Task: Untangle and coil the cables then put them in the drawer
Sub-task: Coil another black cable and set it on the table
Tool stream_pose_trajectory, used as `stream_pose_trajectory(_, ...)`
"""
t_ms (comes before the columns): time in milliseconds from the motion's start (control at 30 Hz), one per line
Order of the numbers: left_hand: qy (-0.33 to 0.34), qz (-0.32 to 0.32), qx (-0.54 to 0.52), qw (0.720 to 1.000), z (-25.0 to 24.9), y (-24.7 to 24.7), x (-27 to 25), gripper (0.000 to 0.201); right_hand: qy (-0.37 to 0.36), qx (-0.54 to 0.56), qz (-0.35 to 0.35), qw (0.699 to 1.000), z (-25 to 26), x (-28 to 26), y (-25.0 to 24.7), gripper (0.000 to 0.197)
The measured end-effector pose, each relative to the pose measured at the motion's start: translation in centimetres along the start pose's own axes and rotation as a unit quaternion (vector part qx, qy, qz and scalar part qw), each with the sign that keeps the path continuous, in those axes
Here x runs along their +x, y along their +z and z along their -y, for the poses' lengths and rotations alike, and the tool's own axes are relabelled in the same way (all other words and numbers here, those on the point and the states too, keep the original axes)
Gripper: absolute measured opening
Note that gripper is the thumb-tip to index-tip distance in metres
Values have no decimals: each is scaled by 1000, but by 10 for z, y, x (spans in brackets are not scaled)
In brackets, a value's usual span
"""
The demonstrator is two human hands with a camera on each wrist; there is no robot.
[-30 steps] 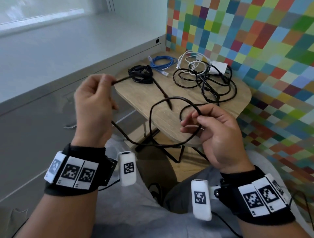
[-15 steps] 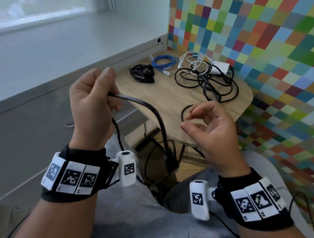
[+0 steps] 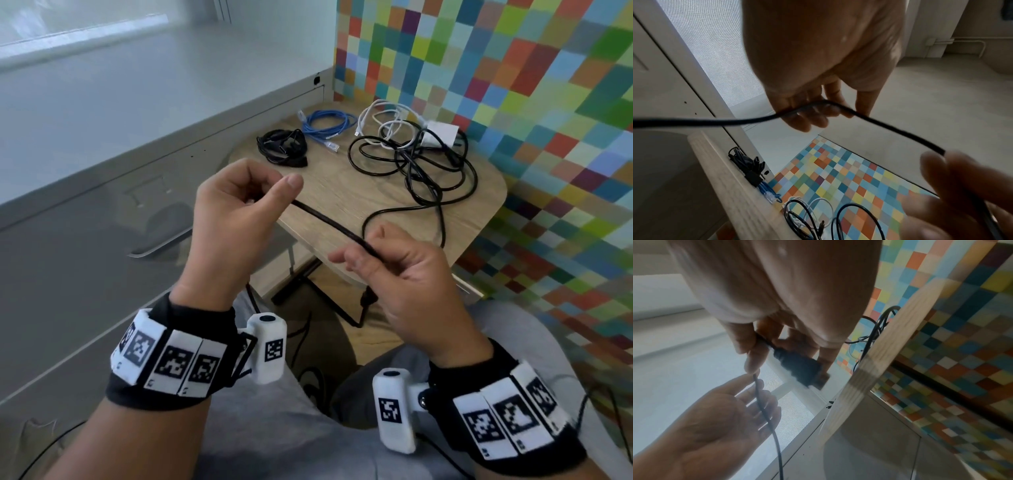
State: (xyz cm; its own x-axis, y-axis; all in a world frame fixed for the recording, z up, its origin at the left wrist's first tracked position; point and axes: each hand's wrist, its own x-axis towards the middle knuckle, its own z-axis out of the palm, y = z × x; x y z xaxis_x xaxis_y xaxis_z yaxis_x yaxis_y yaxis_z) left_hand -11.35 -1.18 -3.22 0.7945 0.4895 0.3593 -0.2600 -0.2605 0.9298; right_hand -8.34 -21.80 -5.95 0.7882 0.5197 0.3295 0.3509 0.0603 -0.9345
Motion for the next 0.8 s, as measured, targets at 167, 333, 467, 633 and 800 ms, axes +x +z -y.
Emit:
stream_pose_trajectory(167,-44,66,91,993,-5,-5,-3,38,34,-11,-84,996,0,2,-5,21)
stream_pose_trajectory(333,-158,285,138,935,-17,8,-15,60,29,-3,-25,999,0,1,3,11)
stream_pose_trajectory(467,-138,291,139,937,-12,16,-17,46,-19,-98,34,994,-1,-2,12,7)
stream_pose_trajectory(633,-148,277,29,949,-5,5,-12,12,-81,-151,-11,985,-9,0,5,13)
stream_pose_trajectory(800,-148,364,-98,914,-19,-2,-14,26,-68,-106,-111,986,-12,4,-1,30)
